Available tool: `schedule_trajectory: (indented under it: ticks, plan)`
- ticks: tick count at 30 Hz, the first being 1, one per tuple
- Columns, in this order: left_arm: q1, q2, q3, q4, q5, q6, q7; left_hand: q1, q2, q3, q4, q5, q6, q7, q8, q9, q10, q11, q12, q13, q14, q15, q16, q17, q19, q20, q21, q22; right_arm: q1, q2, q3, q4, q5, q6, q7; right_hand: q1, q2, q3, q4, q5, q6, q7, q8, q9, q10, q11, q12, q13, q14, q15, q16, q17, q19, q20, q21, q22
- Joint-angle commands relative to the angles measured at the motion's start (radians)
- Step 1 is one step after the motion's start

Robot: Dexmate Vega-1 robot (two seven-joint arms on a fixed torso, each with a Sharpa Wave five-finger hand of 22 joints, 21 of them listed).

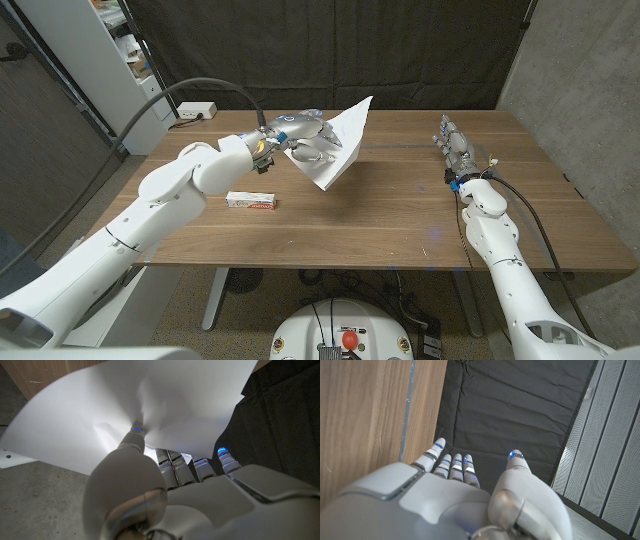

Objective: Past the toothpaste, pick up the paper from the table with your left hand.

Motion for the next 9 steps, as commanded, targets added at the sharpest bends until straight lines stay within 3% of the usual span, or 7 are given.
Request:
schedule_trajectory:
  ticks: [1, 9]
  plan:
    - [0.015, 0.004, -0.022, -0.016, -0.009, -0.001, 0.001, 0.002, 0.011, -0.004, -0.001, -0.002, 0.008, 0.0, 0.0, 0.005, 0.007, 0.0, -0.005, 0.002, 0.006, -0.004, -0.002, 0.002, 0.009, 0.0, -0.003, 0.001, -0.013, -0.004, -0.003, -0.024, 0.001, -0.007, -0.007, 0.002, 0.008, 0.0, -0.007, 0.007, 0.009, 0.001, 0.003, 0.005, 0.003, 0.003, 0.003, 0.005, 0.007, 0.004, 0.006, 0.002, 0.007, 0.001, -0.002, 0.002]
    - [0.024, 0.005, -0.027, -0.023, -0.01, -0.002, 0.0, 0.003, 0.012, -0.005, -0.001, -0.002, 0.01, -0.002, -0.001, 0.006, 0.008, 0.0, -0.006, 0.003, 0.008, -0.003, -0.002, 0.002, 0.01, 0.001, -0.003, 0.001, -0.021, -0.004, -0.006, -0.032, 0.003, -0.008, -0.011, 0.002, 0.008, 0.0, -0.007, 0.006, 0.009, 0.002, 0.003, 0.005, 0.003, 0.003, 0.003, 0.005, 0.009, 0.004, 0.006, 0.002, 0.008, 0.002, -0.003, 0.002]
